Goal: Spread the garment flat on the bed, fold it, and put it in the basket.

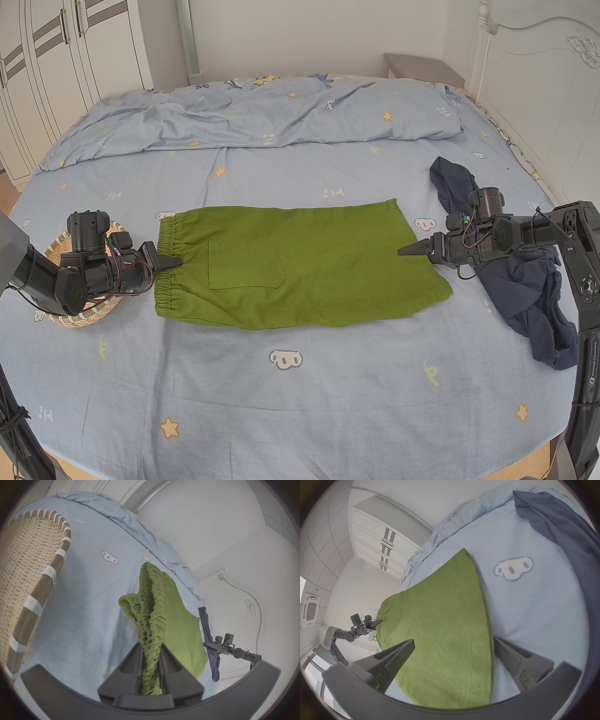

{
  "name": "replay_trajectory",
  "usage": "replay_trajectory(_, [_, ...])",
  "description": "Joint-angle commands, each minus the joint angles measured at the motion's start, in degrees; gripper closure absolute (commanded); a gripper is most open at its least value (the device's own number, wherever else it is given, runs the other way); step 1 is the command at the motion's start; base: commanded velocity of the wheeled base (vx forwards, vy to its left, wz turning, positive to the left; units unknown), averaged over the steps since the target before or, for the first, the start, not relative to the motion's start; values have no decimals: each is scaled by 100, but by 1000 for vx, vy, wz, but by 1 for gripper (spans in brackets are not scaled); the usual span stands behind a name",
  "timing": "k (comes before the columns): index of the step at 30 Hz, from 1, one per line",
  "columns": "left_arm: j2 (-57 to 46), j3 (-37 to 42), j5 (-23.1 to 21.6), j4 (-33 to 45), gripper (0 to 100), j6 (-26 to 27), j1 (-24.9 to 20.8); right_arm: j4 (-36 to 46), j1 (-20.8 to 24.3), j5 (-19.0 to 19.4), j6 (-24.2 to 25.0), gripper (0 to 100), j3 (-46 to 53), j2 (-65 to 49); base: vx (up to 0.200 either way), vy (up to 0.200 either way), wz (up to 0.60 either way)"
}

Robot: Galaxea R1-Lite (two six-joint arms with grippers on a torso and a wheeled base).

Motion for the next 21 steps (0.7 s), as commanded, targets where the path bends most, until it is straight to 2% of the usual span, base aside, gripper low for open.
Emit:
replay_trajectory(1, [-10, 2, 0, -1, 100, -3, 2, 64, 32, 11, 13, 0, 31, 94, 0, 0, 0])
replay_trajectory(4, [-10, 2, 0, -1, 100, -3, 2, 72, 32, 73, 21, 0, 31, 94, 0, 0, 0])
replay_trajectory(8, [-1, 2, 0, -1, 100, -3, 2, 169, 15, 468, 57, 0, 31, 68, 0, 0, 0])
replay_trajectory(9, [8, 2, 0, -1, 100, -3, 2, 318, -21, 723, 74, 100, -22, 50, 0, 0, 0])
replay_trajectory(11, [8, 2, 0, -1, 100, -3, 2, 406, -38, 855, 83, 100, -66, 50, 0, 0, 0])
replay_trajectory(21, [8, 2, 0, -1, 100, -3, 2, 441, -232, 925, 92, 100, -189, 68, 0, 0, 0])
